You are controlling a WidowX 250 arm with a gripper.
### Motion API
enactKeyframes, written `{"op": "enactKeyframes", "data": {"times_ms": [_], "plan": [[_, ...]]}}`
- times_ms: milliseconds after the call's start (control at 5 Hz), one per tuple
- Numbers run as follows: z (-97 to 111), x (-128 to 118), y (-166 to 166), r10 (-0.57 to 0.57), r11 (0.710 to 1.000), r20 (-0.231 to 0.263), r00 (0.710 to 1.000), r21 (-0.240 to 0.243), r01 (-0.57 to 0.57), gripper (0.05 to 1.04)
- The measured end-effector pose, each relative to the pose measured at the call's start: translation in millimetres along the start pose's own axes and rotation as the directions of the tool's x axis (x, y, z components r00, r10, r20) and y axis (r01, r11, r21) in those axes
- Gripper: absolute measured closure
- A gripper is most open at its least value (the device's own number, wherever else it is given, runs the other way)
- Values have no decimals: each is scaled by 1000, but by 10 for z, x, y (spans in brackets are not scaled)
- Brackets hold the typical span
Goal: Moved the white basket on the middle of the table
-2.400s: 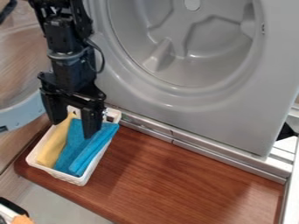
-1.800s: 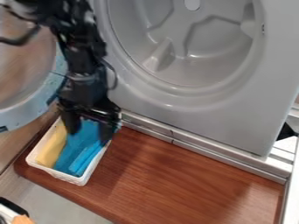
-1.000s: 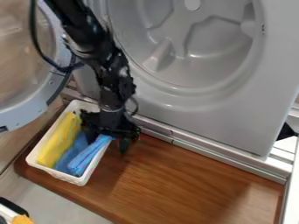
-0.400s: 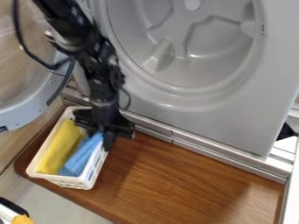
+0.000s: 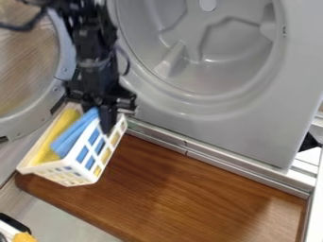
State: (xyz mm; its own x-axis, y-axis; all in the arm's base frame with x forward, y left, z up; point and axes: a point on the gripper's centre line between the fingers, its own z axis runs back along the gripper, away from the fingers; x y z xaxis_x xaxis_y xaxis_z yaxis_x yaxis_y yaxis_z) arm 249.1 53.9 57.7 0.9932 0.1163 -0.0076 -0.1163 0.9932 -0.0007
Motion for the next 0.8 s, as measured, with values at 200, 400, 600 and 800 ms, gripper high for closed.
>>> {"op": "enactKeyframes", "data": {"times_ms": [200, 400, 600, 800], "plan": [[74, -44, -507, -139, 990, -6, 990, 4, 139, 933], [119, -101, -731, -162, 987, 9, 987, -1, 162, 933], [19, -165, -922, -204, 979, 18, 979, -3, 204, 933], [-207, -168, -1033, -186, 982, 1, 982, 22, 186, 933]]}}
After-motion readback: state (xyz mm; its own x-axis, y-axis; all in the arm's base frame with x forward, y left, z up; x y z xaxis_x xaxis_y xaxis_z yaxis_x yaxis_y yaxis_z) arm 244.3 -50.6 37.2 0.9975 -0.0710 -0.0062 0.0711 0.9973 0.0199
